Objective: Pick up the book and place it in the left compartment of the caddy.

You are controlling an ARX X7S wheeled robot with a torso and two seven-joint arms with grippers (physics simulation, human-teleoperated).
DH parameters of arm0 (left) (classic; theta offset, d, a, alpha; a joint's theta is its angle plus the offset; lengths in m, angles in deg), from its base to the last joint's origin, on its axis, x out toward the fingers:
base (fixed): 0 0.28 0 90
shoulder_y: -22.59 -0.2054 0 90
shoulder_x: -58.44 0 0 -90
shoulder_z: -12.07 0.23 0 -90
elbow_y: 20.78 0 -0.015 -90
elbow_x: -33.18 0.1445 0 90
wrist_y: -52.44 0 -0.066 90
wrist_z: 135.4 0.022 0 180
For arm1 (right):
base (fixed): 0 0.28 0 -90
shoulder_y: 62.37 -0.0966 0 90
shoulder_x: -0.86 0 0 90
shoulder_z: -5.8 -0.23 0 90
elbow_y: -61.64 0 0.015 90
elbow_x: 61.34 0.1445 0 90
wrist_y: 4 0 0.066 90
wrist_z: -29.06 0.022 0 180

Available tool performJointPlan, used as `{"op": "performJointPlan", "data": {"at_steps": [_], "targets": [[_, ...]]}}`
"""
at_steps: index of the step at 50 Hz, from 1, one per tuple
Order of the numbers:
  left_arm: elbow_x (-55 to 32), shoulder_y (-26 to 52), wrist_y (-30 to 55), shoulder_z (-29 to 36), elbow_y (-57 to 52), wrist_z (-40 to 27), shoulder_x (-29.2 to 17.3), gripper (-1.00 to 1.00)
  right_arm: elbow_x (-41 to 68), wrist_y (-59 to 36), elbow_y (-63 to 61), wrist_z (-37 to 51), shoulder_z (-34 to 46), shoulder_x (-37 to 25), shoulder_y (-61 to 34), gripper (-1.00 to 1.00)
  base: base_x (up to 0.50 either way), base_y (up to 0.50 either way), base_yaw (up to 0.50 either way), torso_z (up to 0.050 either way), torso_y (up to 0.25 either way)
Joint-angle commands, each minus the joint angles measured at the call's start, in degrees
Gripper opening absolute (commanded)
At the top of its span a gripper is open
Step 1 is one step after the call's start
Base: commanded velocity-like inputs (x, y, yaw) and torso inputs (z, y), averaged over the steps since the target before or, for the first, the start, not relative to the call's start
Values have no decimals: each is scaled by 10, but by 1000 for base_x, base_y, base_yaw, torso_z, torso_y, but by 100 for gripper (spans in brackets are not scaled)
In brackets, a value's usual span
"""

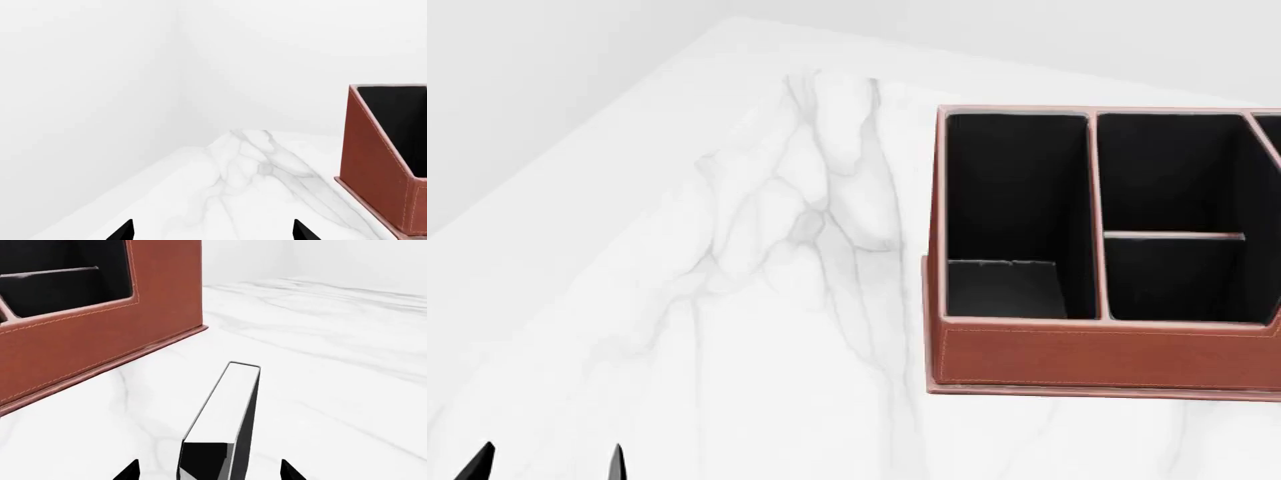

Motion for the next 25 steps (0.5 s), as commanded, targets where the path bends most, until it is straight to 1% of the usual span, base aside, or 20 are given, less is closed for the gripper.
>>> {"op": "performJointPlan", "data": {"at_steps": [1,9,10,20,25], "targets": [[-1,1,0,3,2,-2,-2,100,3,7,7,7,5,1,2,100,0,0,0,0,0],[-1,2,-1,6,3,-3,-3,100,2,9,13,12,9,0,-1,100,0,0,0,0,0],[-1,2,-1,6,3,-3,-3,100,1,10,12,11,11,-1,-1,-100,0,0,0,0,0],[-1,3,-2,9,5,-5,-4,100,-5,3,7,24,17,-4,-3,-100,0,0,0,0,0],[2,3,-4,12,7,-5,-5,100,-38,-2,-24,52,25,-10,7,-100,0,0,0,0,0]]}}
